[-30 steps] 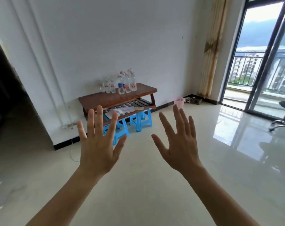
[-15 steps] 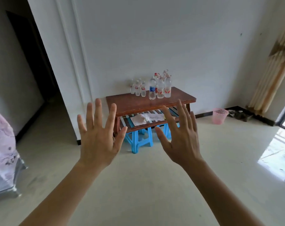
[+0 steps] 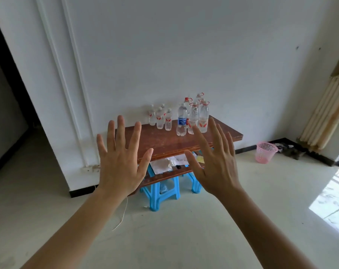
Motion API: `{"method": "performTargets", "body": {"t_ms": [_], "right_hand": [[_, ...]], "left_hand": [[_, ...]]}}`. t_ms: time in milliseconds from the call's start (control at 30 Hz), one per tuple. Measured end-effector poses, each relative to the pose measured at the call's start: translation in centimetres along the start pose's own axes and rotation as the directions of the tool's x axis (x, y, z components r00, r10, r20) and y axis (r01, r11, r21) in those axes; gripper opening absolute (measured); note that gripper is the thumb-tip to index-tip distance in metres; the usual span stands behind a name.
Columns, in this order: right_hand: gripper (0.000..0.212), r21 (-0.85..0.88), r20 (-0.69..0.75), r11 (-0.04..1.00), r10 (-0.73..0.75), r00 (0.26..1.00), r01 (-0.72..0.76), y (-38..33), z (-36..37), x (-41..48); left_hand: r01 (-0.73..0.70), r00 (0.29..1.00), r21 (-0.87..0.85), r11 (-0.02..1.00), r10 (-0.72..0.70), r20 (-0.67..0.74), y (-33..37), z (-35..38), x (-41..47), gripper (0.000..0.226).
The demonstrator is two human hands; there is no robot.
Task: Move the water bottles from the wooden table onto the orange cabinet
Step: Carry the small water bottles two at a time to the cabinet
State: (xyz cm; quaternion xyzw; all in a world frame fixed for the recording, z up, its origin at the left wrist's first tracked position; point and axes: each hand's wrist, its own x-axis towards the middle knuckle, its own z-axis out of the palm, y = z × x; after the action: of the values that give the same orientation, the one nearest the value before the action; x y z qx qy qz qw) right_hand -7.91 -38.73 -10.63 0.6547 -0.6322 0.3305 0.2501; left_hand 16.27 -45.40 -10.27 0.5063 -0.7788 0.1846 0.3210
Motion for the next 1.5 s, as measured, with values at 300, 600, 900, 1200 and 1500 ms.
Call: {"method": "performTargets", "body": {"t_ms": [300, 600, 900, 1200, 1500], "right_hand": [[0.066, 0.014, 0.034, 0.999, 0.048, 0.998, -0.049, 11.9, 16.5, 10.3], [0.069, 0.026, 0.134, 0.999, 0.022, 0.991, -0.026, 23.4, 33.0, 25.4], [0.074, 0.131, 0.319, 0.991, -0.008, 0.948, -0.036, 26.8, 49.2, 35.2], [0.084, 0.167, 0.426, 0.973, 0.075, 0.901, -0.160, 28.5, 62.6, 44.5], [0.099, 0.222, 0.493, 0.910, 0.205, 0.845, -0.351, 29.8, 74.2, 48.0]], "left_hand": [[-0.024, 0.990, -0.036, 0.999, 0.028, 0.136, 0.8, 18.8, 14.1, 0.073], [0.073, 0.956, 0.069, 0.995, -0.090, 0.279, -1.1, 35.0, 31.3, 0.075], [0.179, 0.907, 0.094, 0.979, -0.201, 0.369, -6.3, 48.2, 39.3, 0.075], [0.184, 0.858, 0.003, 0.983, -0.162, 0.487, -13.9, 62.7, 47.5, 0.075], [0.206, 0.777, -0.114, 0.972, -0.092, 0.623, -16.4, 75.2, 55.2, 0.081]]}}
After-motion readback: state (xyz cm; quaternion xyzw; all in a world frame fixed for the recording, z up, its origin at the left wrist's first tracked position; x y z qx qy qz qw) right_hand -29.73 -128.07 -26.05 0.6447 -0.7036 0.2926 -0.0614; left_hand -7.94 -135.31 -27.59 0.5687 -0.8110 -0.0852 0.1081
